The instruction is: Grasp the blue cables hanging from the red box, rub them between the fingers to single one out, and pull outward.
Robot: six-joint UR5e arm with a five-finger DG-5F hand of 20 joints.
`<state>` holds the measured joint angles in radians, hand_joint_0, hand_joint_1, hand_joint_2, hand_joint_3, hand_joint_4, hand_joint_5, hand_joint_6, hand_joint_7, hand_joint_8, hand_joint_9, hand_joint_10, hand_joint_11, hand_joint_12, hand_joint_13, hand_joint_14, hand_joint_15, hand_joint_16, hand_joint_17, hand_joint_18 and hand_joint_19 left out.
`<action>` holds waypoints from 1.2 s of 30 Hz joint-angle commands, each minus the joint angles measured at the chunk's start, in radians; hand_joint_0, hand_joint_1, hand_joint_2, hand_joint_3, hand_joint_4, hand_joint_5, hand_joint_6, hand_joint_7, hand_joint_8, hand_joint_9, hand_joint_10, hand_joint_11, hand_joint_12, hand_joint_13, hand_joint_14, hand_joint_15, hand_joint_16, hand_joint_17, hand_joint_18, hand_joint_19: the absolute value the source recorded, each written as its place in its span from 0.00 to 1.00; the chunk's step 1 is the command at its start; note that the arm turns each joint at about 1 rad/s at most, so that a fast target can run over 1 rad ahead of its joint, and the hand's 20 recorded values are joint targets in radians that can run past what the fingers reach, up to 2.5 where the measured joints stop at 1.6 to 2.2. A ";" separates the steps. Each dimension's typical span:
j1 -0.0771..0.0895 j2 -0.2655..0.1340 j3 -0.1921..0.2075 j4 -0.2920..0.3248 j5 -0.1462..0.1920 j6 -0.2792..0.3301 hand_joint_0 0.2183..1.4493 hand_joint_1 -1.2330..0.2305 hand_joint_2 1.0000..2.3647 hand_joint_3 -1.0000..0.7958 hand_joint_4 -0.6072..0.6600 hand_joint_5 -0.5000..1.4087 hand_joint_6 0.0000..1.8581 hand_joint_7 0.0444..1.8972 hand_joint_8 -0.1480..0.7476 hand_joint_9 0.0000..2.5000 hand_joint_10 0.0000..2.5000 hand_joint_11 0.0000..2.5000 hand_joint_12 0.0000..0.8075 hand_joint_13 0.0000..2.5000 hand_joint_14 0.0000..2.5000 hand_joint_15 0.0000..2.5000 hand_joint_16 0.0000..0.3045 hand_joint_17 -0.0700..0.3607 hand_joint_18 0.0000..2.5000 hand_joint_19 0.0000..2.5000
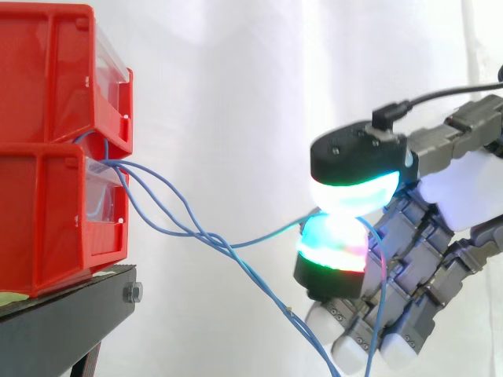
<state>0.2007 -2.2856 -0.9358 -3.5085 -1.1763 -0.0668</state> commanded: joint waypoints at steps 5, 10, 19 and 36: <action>0.000 0.000 -0.006 0.052 -0.111 0.093 0.30 0.32 0.01 0.54 0.40 0.20 0.47 0.59 0.41 0.26 0.00 0.07 0.51 0.20 0.00 0.13 0.18 0.44 0.20 0.14; 0.000 0.000 -0.006 0.054 -0.134 0.125 0.30 0.32 0.01 0.54 0.40 0.20 0.47 0.59 0.42 0.26 0.00 0.07 0.51 0.21 0.00 0.13 0.18 0.44 0.20 0.14; 0.000 0.000 -0.006 0.054 -0.132 0.116 0.30 0.32 0.01 0.54 0.40 0.20 0.47 0.59 0.42 0.26 0.00 0.07 0.51 0.21 0.00 0.12 0.17 0.44 0.20 0.14; 0.000 -0.002 -0.008 0.056 -0.132 0.114 0.30 0.32 0.01 0.54 0.40 0.20 0.47 0.59 0.43 0.26 0.00 0.08 0.51 0.20 0.00 0.13 0.17 0.44 0.20 0.14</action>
<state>0.2007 -2.2866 -0.9432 -3.4530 -1.3084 0.0475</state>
